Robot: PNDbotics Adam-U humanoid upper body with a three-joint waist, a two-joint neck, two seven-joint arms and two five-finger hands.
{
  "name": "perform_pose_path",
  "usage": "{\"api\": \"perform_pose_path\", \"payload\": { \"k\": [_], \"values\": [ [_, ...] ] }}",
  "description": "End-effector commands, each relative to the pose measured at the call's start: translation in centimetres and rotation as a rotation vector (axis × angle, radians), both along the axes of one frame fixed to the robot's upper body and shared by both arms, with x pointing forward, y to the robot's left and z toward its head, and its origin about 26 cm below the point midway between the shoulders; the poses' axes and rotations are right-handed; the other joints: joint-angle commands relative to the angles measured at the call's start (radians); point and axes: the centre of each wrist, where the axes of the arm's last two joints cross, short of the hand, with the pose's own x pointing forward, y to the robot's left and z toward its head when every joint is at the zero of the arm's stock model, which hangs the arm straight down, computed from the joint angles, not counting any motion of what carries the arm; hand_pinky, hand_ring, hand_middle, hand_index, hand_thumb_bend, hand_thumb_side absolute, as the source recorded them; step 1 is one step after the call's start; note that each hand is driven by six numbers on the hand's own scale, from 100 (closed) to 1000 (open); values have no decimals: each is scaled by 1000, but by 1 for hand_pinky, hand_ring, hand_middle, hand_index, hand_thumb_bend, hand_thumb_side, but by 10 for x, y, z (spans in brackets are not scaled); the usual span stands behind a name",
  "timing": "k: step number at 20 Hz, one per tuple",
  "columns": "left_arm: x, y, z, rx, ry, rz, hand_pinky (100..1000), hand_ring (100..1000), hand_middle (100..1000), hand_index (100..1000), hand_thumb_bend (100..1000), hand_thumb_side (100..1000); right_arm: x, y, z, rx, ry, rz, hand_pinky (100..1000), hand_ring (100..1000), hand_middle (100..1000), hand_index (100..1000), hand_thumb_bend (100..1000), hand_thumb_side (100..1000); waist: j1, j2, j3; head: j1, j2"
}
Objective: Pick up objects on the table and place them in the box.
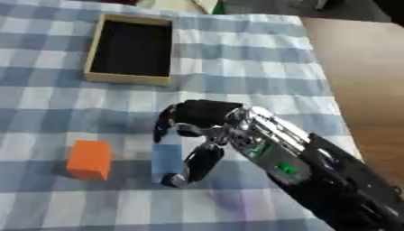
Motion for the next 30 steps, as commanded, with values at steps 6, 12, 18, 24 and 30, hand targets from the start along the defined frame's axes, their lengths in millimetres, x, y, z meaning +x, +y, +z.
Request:
{"api": "perform_pose_path", "payload": {
  "k": [6, 12, 18, 24, 30],
  "values": [
    [-3, 0, 10, 24, -29, -5, 726, 671, 631, 776, 164, 853, 3, -1, 3, -14, 15, -2, 902, 893, 682, 758, 407, 446, 6, -15, 2, -6, 1],
    [-3, 0, 10, 25, -29, -5, 724, 669, 631, 775, 162, 852, 6, -1, -2, -24, 47, -9, 901, 889, 666, 754, 382, 459, 7, -15, 3, -7, 1],
    [-3, 0, 10, 26, -29, -5, 722, 668, 630, 775, 157, 849, 6, -2, -1, -13, 56, -5, 889, 875, 620, 740, 355, 457, 7, -15, 4, -6, 1],
    [-3, 1, 11, 28, -30, -6, 721, 667, 630, 775, 153, 845, 0, -4, 11, 27, 6, -7, 868, 837, 582, 716, 265, 461, 9, -16, 2, -4, -3],
    [-3, 1, 11, 30, -30, -6, 719, 666, 630, 775, 144, 839, -7, -8, 33, 58, -70, 4, 857, 802, 571, 711, 154, 355, 10, -18, 0, -3, -5]
  ]
}}
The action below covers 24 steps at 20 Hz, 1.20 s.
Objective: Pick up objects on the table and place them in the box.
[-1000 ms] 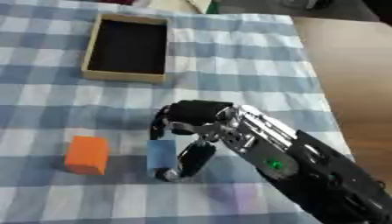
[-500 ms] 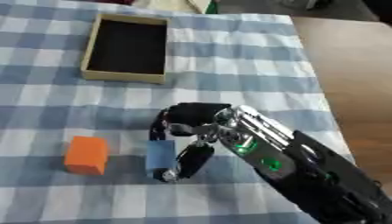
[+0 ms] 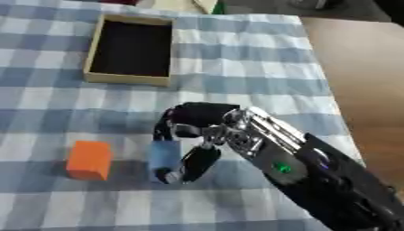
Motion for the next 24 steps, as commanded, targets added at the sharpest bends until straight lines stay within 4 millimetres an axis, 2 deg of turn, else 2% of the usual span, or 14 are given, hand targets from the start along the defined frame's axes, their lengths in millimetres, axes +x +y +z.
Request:
{"api": "perform_pose_path", "payload": {
  "k": [1, 4, 5, 6, 7, 12, 17, 21, 24],
  "values": [
    [-3, 1, 11, 27, -29, -2, 719, 666, 630, 775, 144, 839, -5, -7, 21, 22, -63, 2, 855, 796, 568, 710, 120, 308, 8, -18, -1, 2, -5],
    [-3, 1, 11, 27, -28, -2, 719, 666, 630, 775, 142, 839, -8, -8, 31, 43, -71, 13, 855, 794, 570, 716, 100, 195, 8, -19, -1, 3, -5],
    [-3, 1, 11, 28, -28, -1, 719, 666, 630, 775, 142, 838, -9, -8, 34, 50, -70, 17, 856, 794, 569, 718, 100, 129, 8, -19, -1, 3, -5],
    [-3, 1, 11, 28, -28, -1, 719, 666, 630, 775, 142, 838, -9, -8, 38, 57, -69, 20, 857, 793, 570, 720, 100, 186, 9, -19, -2, 3, -5],
    [-3, 1, 11, 28, -28, -1, 719, 666, 630, 775, 141, 838, -10, -8, 41, 65, -66, 22, 858, 793, 569, 722, 100, 100, 9, -19, -2, 3, -5],
    [-3, 2, 10, 27, -27, 1, 719, 665, 630, 775, 142, 839, -12, -7, 56, 104, -72, 27, 861, 796, 568, 727, 100, 100, 10, -20, -4, 3, -7],
    [-3, 2, 10, 28, -25, 2, 718, 664, 629, 775, 141, 841, -13, -4, 79, 144, -146, 25, 855, 796, 558, 719, 100, 100, 10, -20, -6, 3, -10],
    [-3, 2, 10, 27, -24, 1, 717, 663, 629, 774, 140, 843, -2, -2, 98, 169, -215, -5, 854, 810, 567, 726, 100, 100, 10, -18, -4, -1, -16],
    [-3, 1, 9, 28, -23, 0, 716, 663, 629, 774, 139, 844, 13, 2, 111, 170, -231, -9, 850, 806, 549, 697, 100, 100, 11, -14, 1, -8, -22]
  ]
}}
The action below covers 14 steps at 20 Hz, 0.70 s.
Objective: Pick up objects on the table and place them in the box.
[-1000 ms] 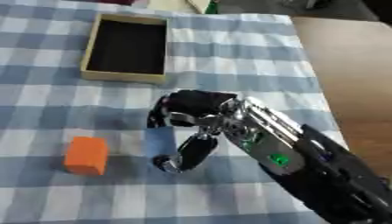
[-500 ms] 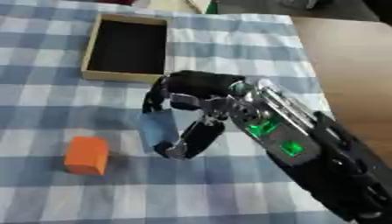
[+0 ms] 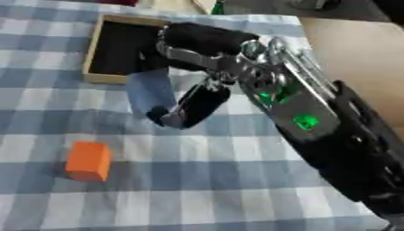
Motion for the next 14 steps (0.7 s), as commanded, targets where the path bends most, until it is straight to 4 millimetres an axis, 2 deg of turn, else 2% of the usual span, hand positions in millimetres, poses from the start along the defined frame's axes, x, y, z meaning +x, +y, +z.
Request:
{"api": "perform_pose_path", "payload": {
  "k": [1, 2, 3, 4, 8, 14],
  "values": [
    [-3, 1, 9, 28, -25, -2, 716, 662, 629, 774, 139, 845, 15, -1, 17, 3, -30, -18, 848, 806, 551, 695, 100, 100, 8, -13, 3, -10, -15],
    [-3, 0, 10, 28, -25, -4, 716, 662, 629, 774, 138, 846, 22, 0, 22, -4, -35, -27, 846, 808, 558, 700, 100, 100, 8, -12, 5, -14, -17],
    [-3, 0, 10, 29, -24, -6, 715, 662, 629, 774, 139, 847, 30, 1, 27, -12, -44, -41, 843, 810, 566, 708, 100, 147, 8, -11, 8, -19, -19],
    [-2, -1, 10, 30, -24, -9, 715, 662, 629, 774, 138, 847, 38, 2, 32, -19, -56, -57, 843, 811, 567, 710, 100, 100, 8, -9, 10, -25, -22],
    [-2, -2, 10, 35, -22, -17, 714, 661, 629, 774, 135, 850, 70, 8, 46, -38, -107, -123, 837, 815, 573, 713, 100, 100, 7, -2, 20, -51, -32],
    [-1, -5, 10, 40, -23, -28, 713, 659, 629, 774, 129, 853, 116, 9, 46, -42, -132, -260, 836, 818, 577, 714, 100, 100, 9, 12, 38, -74, -43]
  ]
}}
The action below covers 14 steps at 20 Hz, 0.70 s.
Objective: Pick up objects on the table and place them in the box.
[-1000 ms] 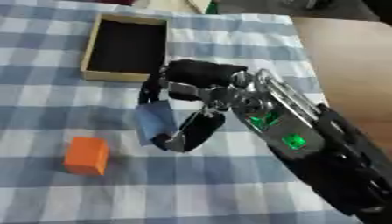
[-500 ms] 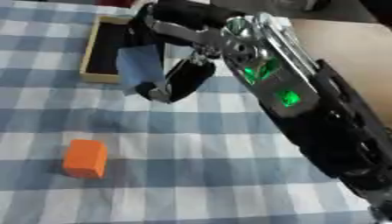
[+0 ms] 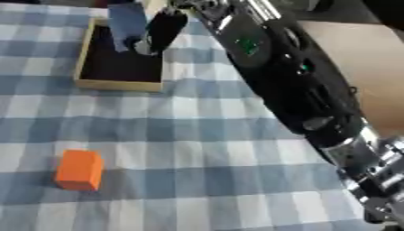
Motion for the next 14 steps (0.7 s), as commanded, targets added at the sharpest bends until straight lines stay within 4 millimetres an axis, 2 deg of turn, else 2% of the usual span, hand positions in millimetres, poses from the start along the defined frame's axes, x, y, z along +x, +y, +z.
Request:
{"api": "perform_pose_path", "payload": {
  "k": [1, 7, 14],
  "values": [
    [-2, -2, 9, 23, -27, -12, 713, 659, 629, 774, 128, 854, 20, -5, 4, 6, -26, -75, 836, 817, 576, 713, 100, 100, 10, -15, 7, -13, -17],
    [-1, -5, 11, 26, -32, -25, 712, 658, 629, 774, 124, 856, 47, -3, -12, 28, -6, -138, 837, 817, 566, 711, 100, 107, 9, 1, 28, -28, -29],
    [0, -7, 12, 22, -36, -41, 712, 657, 629, 774, 120, 859, 62, 10, -40, 62, 42, -137, 844, 814, 556, 704, 100, 170, 7, 13, 55, -51, -42]
  ]
}}
